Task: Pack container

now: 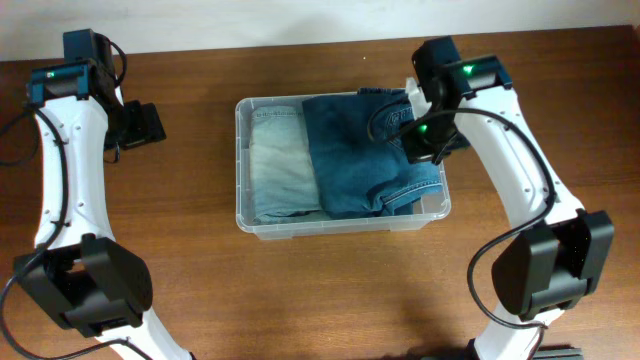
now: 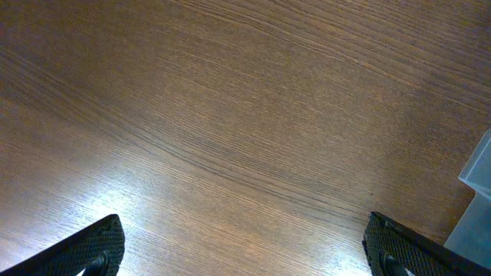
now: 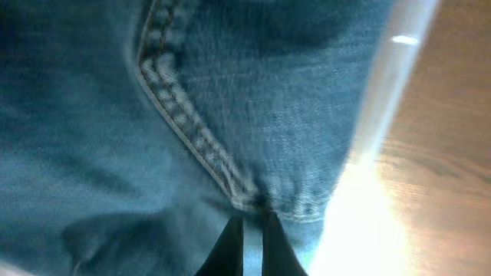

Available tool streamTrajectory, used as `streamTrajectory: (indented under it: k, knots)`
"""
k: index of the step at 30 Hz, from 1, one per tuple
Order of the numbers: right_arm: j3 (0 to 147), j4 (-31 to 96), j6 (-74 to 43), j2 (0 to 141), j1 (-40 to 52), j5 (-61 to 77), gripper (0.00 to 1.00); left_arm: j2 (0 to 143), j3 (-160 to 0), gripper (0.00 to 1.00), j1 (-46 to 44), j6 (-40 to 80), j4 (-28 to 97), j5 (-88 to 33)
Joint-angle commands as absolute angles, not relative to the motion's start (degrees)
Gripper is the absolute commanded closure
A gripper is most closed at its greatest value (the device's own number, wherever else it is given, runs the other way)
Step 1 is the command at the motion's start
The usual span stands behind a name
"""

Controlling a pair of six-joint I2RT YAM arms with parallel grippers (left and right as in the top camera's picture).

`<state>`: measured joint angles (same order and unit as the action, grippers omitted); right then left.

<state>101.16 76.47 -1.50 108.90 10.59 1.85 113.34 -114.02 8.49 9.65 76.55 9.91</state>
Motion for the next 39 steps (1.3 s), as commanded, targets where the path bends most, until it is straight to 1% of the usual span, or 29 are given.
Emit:
streamTrajectory:
  k: [1, 5, 8, 14, 18, 23, 28, 34, 39]
  knots:
    - [95.5, 73.9, -2.2, 108.5, 10.9, 4.4, 0.96, 111.9, -114.8, 0.00, 8.4, 9.5, 76.6, 10.3]
    - [89.3, 69.9, -2.2, 108.5, 10.9, 4.5, 0.96, 111.9, -114.8, 0.01, 8.4, 9.5, 76.6, 10.3]
    - [90.0, 70.3, -2.2, 108.2, 10.9, 4.6, 0.96, 111.9, -114.8, 0.00, 8.4, 9.5, 76.6, 10.4]
    - [102.5, 74.2, -2.2, 106.4, 10.9, 5.1, 0.96, 111.9, -114.8, 0.01, 8.4, 9.5, 76.6, 10.3]
    - [111.6, 73.8, -1.6, 106.0, 11.0, 10.4, 0.96, 111.9, -114.8, 0.01, 8.4, 9.5, 76.6, 10.3]
    - [113.7, 67.9, -1.5, 106.3, 12.7, 13.5, 0.96, 111.9, -114.8, 0.01, 8.4, 9.5, 76.6, 10.3]
    - [113.4, 62.1, -1.5, 108.9, 16.9, 13.5, 0.96, 111.9, -114.8, 0.01, 8.4, 9.5, 76.6, 10.3]
    - [113.4, 55.2, -0.2, 114.5, 21.8, 10.7, 0.96, 111.9, -114.8, 0.01, 8.4, 9.5, 76.6, 10.3]
    - [113.4, 53.8, -0.5, 121.2, 22.7, 8.4, 0.96, 111.9, -114.8, 0.01, 8.4, 9.5, 76.6, 10.3]
